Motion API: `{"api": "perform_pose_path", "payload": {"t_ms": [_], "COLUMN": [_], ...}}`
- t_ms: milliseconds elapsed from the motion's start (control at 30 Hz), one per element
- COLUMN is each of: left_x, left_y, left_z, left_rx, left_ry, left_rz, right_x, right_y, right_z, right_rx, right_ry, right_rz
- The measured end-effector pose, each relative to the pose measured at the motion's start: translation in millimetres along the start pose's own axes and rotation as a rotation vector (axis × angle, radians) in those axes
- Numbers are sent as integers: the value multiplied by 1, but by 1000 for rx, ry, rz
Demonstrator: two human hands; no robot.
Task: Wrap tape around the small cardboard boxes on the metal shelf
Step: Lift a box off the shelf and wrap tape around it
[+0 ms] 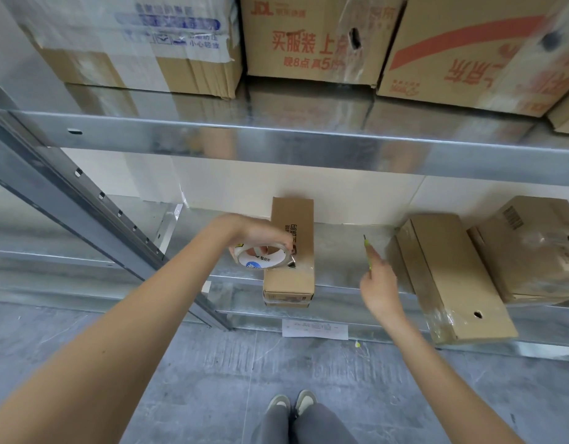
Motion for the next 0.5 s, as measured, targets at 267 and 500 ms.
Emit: {"api": "perform_pose_path", "payload": {"t_ms": [267,500], "left_x": [19,21], "left_y": [4,8], "left_z": [-8,-11], "left_rx": [-89,-122], "left_ry": [164,221], "left_rz": [-106,-170], "right_x": [-32,29], "right_y": [-37,27], "right_z": [-67,-45], "right_rx": [-7,-154], "right_ry": [577,177], "right_rz": [18,251]}}
Point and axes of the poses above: each hand's wrist, its own y-axis away from the middle knuckle, its own z-axis out of the back of the hand, x = y × z, the point moved 3 cm from there along -y, towards the middle knuckle, and after that the axes turned 2 degrees about z, right-handed, at the moved point
